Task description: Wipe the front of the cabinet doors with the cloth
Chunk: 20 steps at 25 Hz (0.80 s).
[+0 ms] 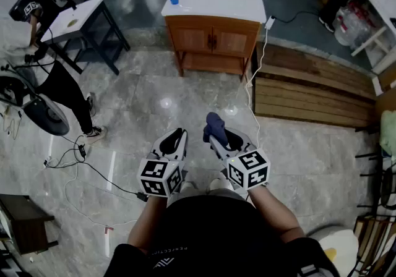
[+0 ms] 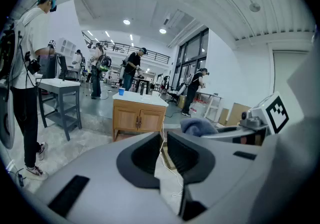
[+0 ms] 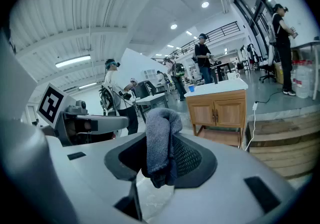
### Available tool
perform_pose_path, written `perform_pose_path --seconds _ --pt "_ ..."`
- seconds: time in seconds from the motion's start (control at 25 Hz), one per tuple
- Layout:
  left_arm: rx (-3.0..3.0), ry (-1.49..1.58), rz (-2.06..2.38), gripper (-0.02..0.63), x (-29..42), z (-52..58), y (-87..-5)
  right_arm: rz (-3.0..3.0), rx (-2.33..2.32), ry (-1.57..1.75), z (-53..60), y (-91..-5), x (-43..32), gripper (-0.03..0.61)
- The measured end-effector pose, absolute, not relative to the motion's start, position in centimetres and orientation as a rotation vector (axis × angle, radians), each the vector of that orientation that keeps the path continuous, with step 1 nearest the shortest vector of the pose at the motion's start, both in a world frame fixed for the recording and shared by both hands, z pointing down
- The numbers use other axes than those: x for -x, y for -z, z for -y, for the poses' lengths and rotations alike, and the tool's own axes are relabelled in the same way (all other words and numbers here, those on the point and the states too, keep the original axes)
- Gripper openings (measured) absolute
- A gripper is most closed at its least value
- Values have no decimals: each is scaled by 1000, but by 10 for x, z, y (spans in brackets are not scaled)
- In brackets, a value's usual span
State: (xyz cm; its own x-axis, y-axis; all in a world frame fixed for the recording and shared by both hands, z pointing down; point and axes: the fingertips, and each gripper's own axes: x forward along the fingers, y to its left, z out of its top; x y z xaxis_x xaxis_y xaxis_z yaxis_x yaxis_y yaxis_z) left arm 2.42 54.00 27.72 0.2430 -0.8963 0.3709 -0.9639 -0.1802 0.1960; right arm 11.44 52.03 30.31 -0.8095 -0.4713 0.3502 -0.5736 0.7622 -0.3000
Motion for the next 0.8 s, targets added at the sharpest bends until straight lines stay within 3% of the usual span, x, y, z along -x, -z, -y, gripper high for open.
perform_pose_path --seconds 0.8 --pt "-2157 -244 1655 49 -12 -493 -296 2694 -875 -633 -471 -318 -107 152"
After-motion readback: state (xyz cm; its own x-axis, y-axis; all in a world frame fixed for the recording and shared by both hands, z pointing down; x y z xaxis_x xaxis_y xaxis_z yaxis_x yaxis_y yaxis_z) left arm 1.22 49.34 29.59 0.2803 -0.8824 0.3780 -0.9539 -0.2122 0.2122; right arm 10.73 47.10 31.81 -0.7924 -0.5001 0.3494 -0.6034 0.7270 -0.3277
